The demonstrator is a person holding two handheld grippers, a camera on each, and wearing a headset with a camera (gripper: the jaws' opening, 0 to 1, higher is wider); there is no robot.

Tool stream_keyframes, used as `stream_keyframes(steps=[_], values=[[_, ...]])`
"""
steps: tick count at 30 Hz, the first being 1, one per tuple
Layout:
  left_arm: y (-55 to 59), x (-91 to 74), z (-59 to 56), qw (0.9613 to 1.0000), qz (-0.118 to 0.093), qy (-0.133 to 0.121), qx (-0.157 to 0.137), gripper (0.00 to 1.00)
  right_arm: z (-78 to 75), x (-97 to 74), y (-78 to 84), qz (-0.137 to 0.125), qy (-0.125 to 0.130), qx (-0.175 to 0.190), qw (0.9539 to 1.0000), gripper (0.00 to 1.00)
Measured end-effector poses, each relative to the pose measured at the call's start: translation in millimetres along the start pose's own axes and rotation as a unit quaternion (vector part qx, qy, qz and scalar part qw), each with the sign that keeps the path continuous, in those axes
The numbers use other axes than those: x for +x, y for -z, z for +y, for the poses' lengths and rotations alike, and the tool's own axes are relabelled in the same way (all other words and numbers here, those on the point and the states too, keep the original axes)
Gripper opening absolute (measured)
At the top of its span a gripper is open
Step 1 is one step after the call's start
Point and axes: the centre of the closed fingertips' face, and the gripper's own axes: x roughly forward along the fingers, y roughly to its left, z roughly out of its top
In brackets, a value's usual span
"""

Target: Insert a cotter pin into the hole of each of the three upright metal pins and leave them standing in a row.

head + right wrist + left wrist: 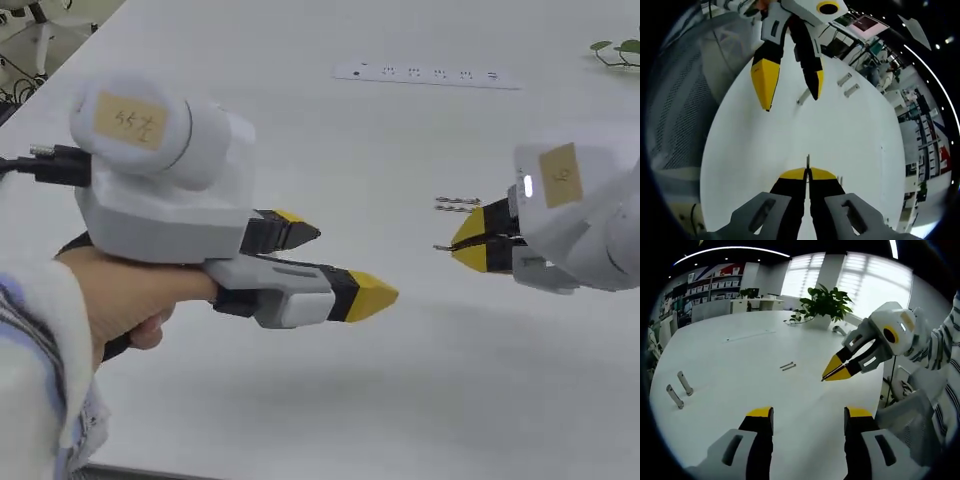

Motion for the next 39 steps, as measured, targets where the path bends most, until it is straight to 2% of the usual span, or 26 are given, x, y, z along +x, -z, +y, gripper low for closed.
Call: stream_keyframes(steps=[7, 13, 19, 23, 29, 34, 39], values=[[-6.6, 10.2, -13.7, 0.9995, -0.007, 0.029, -0.013, 0.44, 3.4, -3.6, -5.7, -0.009, 0.008, 0.007, 0.9999, 0.02], [-4.1, 16.9, -26.3, 0.9987, 0.003, 0.05, -0.008, 0.38, 11.5, -7.3, -8.9, -0.016, 0.01, 0.019, 0.9996, 0.02], [-5.0, 20.4, -37.2, 0.997, 0.003, 0.072, -0.027, 0.29, 17.9, -9.2, -13.0, -0.021, 0.013, 0.026, 0.9994, 0.02], [-8.4, 22.0, -38.8, 0.9965, -0.004, 0.075, -0.036, 0.25, 21.4, -10.9, -17.3, -0.026, 0.014, 0.032, 0.999, 0.02], [-7.5, 23.3, -44.2, 0.9948, 0.0, 0.091, -0.048, 0.18, 24.7, -12.3, -21.0, -0.031, 0.014, 0.035, 0.9988, 0.02], [-5.7, 23.4, -48.6, 0.9919, 0.006, 0.103, -0.074, 0.14, 26.3, -12.9, -27.6, -0.039, 0.014, 0.039, 0.9984, 0.02], [-7.1, 23.0, -50.1, 0.9892, 0.003, 0.11, -0.096, 0.11, 27.3, -13.4, -31.3, -0.043, 0.014, 0.043, 0.9981, 0.02]])
